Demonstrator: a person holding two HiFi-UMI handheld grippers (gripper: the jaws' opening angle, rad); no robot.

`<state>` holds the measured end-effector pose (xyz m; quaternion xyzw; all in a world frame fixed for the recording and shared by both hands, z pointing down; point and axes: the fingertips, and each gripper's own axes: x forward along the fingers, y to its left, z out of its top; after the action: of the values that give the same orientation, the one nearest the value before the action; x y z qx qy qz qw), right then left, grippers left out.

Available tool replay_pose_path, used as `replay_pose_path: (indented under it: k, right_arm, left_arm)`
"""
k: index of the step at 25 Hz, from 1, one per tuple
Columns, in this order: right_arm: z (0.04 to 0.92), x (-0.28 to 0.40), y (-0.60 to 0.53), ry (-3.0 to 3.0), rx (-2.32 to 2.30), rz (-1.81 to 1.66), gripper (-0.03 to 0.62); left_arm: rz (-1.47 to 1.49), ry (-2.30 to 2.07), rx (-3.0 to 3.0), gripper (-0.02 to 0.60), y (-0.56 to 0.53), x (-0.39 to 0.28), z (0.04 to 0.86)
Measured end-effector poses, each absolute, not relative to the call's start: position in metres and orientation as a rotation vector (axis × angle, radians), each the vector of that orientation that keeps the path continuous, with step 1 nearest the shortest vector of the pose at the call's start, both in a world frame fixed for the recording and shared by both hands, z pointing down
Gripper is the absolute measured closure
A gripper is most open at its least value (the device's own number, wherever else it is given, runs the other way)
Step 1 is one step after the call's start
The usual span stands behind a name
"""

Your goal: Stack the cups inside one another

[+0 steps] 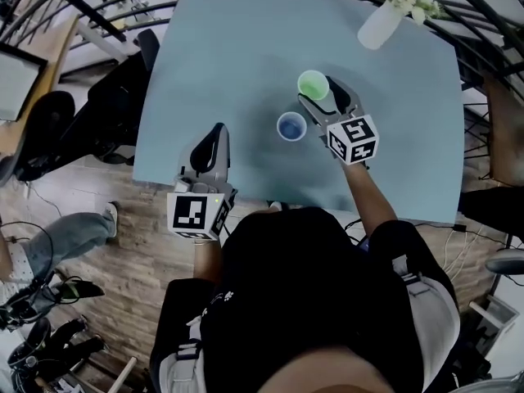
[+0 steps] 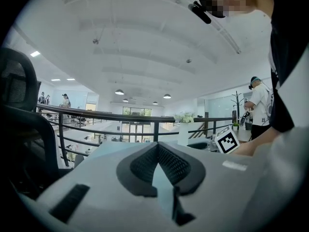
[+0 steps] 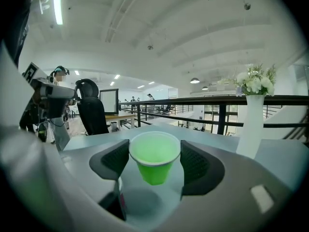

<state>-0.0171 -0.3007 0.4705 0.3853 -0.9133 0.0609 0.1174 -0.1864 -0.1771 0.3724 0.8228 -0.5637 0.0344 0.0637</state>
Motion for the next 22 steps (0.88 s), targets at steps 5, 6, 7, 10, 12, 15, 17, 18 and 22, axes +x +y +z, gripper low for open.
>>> replay_pose_path:
  k: [5, 6, 7, 10, 12, 15, 17, 18, 22]
  right_arm:
    - [0.451, -0.016, -0.287, -2.717, 1.158, 0.202, 0.258]
    - [0.447, -0.016, -0.284, -2.726, 1.160, 0.200, 0.258]
    - [0.443, -0.017, -0.281, -2.735, 1.160, 0.197, 0.258]
    - [0.433, -0.018, -0.271, -2.773, 1.155, 0.219, 0.258]
    - [0.428, -0.020, -0.264, -2.797, 1.145, 0.233, 0.258]
    - [0.425, -0.027, -0.251, -2.820, 1.104, 0.238, 0.258]
    - [0.426, -0.032, -0.242, -2.822, 1.072, 0.240, 0.258]
    - [0.427, -0.033, -0.238, -2.820, 1.057, 0.239, 0.258]
    - [0.434, -0.037, -0.227, -2.804, 1.014, 0.228, 0.258]
  left_arm:
    - [0.081, -1.655, 2.528, 0.597, -0.184, -0.180, 0.368]
    - [0.079, -1.646, 2.535, 0.597, -0.184, -0.179, 0.369]
    - [0.078, -1.639, 2.540, 0.597, -0.185, -0.178, 0.369]
    - [0.075, -1.622, 2.549, 0.597, -0.189, -0.176, 0.371]
    - [0.073, -1.609, 2.552, 0.597, -0.191, -0.173, 0.373]
    - [0.070, -1.590, 2.560, 0.597, -0.193, -0.170, 0.375]
    - [0.063, -1.583, 2.567, 0.597, -0.194, -0.168, 0.374]
    - [0.062, -1.580, 2.567, 0.597, -0.194, -0.167, 0.375]
    - [0.070, -1.572, 2.567, 0.597, -0.193, -0.164, 0.377]
